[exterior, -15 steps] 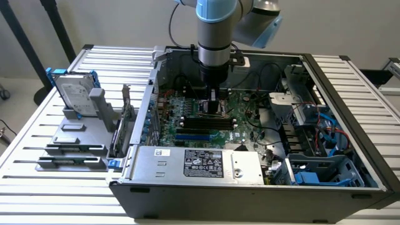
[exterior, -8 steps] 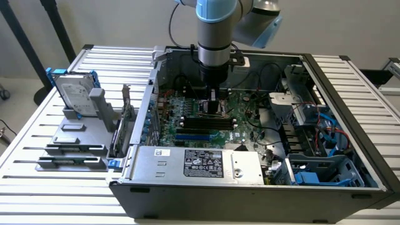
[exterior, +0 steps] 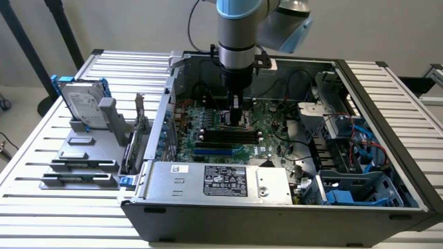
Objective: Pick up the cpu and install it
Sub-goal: 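Place the cpu into insertion slot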
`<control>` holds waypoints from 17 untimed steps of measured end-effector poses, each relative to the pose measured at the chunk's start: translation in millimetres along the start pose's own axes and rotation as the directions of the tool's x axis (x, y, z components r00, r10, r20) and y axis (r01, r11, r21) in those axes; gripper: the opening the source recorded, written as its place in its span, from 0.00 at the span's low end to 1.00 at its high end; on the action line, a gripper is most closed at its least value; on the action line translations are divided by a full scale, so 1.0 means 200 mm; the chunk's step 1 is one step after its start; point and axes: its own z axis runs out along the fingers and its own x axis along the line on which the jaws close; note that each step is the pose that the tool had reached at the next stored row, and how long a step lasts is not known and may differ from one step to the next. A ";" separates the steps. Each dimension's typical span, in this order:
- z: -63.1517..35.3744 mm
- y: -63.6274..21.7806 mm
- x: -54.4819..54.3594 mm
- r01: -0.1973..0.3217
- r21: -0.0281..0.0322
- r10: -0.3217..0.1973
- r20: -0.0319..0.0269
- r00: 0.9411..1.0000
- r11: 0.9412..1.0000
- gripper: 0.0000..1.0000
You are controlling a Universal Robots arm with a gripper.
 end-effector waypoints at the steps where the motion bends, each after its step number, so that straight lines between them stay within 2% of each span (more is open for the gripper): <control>1: -0.011 -0.005 0.00 0.000 0.000 0.000 -0.001 1.000 1.000 0.62; 4: -0.040 -0.029 0.00 0.000 0.001 0.000 -0.004 1.000 1.000 0.60; 5: -0.047 -0.039 0.00 0.000 0.002 0.000 -0.005 1.000 1.000 0.54; 6: -0.054 -0.050 0.00 -0.001 0.003 0.001 -0.005 1.000 1.000 0.54; 8: -0.064 -0.075 0.00 -0.001 0.007 0.001 -0.006 1.000 1.000 0.42; 9: -0.068 -0.087 0.00 -0.001 0.008 0.001 -0.007 1.000 1.000 0.36; 10: -0.073 -0.099 0.00 -0.001 0.011 0.001 -0.007 1.000 1.000 0.36; 12: -0.082 -0.123 0.00 -0.001 0.016 0.001 -0.007 1.000 1.000 0.24; 13: -0.087 -0.133 0.00 -0.001 0.019 0.001 -0.008 1.000 1.000 0.24; 15: -0.095 -0.145 0.00 -0.001 0.025 0.002 -0.008 1.000 1.000 0.12; 17: -0.101 -0.147 0.00 -0.002 0.030 0.002 -0.009 1.000 1.000 0.11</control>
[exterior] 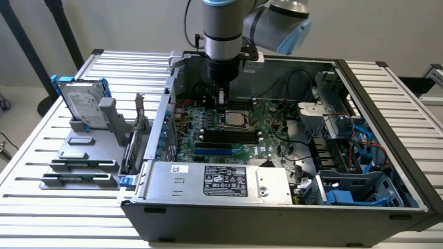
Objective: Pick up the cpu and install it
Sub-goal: 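Place the cpu into insertion slot, then close the cpu cover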
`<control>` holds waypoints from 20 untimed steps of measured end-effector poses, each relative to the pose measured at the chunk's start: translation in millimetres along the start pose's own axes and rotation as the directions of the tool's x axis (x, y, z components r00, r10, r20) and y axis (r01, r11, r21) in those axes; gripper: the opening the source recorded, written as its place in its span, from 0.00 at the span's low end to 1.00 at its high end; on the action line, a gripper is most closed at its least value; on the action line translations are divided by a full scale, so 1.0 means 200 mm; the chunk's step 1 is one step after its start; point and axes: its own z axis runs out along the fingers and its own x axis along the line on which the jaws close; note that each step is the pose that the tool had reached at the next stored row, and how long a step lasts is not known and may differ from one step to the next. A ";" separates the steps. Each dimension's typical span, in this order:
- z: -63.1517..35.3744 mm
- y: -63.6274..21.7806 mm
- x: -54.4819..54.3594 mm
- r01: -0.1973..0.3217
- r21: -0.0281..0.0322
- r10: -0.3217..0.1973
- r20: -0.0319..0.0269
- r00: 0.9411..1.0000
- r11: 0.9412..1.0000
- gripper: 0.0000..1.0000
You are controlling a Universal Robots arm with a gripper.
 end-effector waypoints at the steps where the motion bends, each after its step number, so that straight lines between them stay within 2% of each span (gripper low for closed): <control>1: 0.000 0.000 0.00 0.000 0.000 0.000 0.000 1.000 1.000 0.11; 16: -0.001 0.001 0.00 0.000 0.000 0.000 0.000 1.000 1.000 0.11; 18: -0.014 0.012 0.00 0.000 0.004 0.000 0.000 1.000 1.000 0.11; 20: -0.045 0.032 -0.01 -0.001 0.011 0.001 0.000 1.000 1.000 0.11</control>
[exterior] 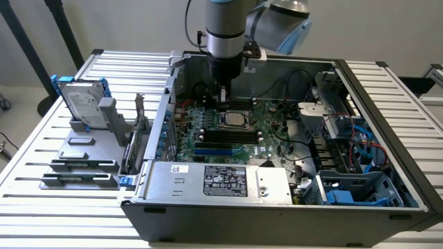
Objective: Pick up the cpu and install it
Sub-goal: 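Close the cpu cover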
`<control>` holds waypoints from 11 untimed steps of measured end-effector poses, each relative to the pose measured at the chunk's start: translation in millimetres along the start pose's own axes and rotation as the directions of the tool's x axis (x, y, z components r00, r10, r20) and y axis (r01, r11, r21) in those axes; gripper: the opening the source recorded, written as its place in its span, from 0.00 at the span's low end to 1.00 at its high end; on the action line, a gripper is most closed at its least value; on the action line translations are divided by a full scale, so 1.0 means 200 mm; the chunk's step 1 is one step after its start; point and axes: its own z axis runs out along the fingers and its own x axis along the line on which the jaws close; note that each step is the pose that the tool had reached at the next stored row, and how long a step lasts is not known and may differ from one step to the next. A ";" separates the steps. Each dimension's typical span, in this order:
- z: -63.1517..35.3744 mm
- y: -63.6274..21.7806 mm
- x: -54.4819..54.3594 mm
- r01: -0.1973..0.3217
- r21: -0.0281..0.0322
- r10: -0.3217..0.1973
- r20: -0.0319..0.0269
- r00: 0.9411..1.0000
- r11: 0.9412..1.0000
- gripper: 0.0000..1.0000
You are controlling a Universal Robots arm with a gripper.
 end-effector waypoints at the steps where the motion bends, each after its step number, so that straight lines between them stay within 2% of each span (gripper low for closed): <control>1: -0.022 0.012 0.00 0.000 0.004 0.000 0.000 1.000 1.000 0.11; 6: -0.111 0.087 -0.03 -0.001 0.018 0.001 0.001 1.000 1.000 0.11; 11: -0.135 0.194 -0.04 -0.001 0.027 0.001 0.001 1.000 1.000 0.11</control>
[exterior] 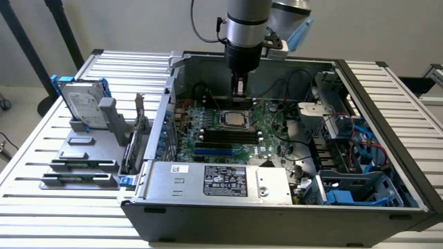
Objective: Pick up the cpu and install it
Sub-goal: 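Close the cpu cover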
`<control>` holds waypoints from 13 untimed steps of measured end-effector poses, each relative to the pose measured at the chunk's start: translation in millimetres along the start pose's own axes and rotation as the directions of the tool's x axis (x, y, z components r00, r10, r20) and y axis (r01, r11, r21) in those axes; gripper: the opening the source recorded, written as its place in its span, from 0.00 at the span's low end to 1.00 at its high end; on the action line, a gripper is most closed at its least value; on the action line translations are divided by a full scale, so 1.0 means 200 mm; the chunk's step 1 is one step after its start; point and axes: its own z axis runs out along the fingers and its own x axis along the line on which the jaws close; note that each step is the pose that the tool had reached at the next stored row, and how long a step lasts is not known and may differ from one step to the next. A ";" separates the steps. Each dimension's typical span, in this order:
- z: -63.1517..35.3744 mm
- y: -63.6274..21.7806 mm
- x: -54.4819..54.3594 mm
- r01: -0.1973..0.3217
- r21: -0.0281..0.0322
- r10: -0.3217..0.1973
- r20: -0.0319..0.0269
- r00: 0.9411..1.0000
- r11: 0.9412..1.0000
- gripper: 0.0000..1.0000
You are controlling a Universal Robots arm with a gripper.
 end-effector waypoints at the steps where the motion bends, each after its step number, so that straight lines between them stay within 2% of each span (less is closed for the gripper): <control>1: -0.002 0.023 0.00 0.000 0.001 0.000 0.000 1.000 1.000 0.11; 13: -0.015 0.296 0.01 0.001 0.007 -0.001 -0.003 1.000 1.000 0.11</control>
